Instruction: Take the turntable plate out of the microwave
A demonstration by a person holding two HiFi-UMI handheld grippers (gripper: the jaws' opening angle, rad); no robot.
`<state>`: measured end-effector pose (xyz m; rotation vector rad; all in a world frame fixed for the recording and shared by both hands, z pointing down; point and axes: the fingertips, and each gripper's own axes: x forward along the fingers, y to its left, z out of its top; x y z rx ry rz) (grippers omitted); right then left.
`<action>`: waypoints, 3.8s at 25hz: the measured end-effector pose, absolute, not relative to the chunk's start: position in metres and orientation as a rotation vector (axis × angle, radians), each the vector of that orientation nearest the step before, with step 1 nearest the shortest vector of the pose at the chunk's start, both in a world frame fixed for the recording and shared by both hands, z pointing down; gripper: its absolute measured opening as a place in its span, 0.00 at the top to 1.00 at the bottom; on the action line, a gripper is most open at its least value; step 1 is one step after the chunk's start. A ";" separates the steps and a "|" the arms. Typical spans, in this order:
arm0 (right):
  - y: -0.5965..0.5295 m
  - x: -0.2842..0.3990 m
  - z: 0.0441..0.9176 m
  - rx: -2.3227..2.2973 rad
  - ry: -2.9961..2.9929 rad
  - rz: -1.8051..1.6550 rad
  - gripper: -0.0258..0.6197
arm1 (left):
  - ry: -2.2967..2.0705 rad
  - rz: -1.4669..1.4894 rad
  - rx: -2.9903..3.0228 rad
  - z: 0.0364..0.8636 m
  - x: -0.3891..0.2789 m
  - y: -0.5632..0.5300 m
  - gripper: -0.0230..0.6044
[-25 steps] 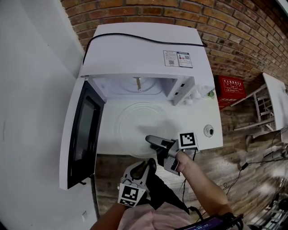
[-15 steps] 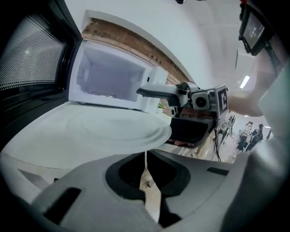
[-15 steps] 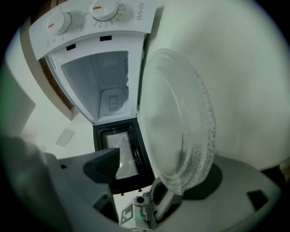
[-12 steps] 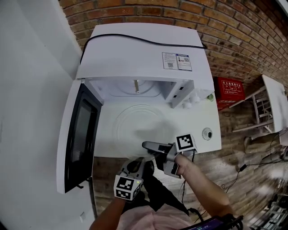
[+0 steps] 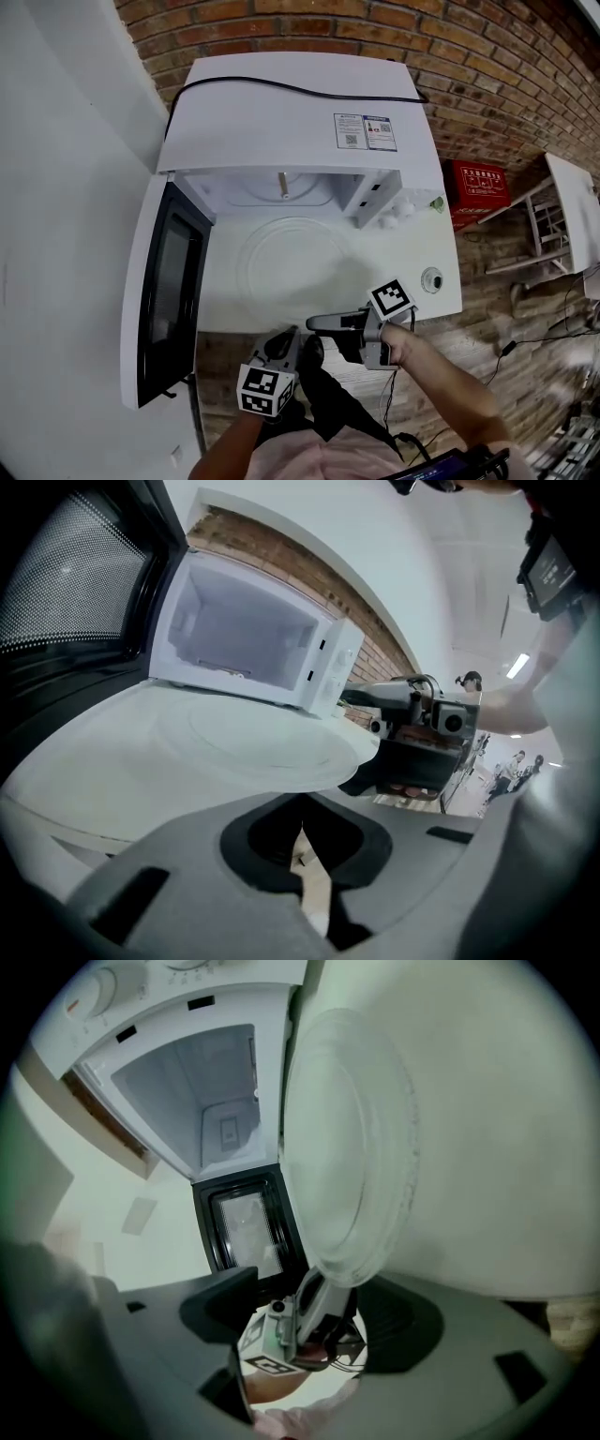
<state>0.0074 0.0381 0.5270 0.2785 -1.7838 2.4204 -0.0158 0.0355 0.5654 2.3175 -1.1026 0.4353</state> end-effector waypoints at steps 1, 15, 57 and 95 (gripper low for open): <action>0.038 0.011 0.527 0.285 -1.784 2.403 0.45 | -1.104 0.437 2.318 0.565 -0.016 0.034 0.95; 0.040 0.019 0.539 0.397 -1.985 2.198 0.50 | -1.090 0.473 2.346 0.566 -0.023 0.038 0.95; 0.040 0.020 0.550 0.256 -1.543 2.297 0.67 | -0.861 0.468 2.362 0.570 0.008 0.060 0.88; 0.036 0.012 0.299 0.949 -3.040 0.843 0.96 | -1.148 0.048 2.591 0.359 -0.052 0.066 0.92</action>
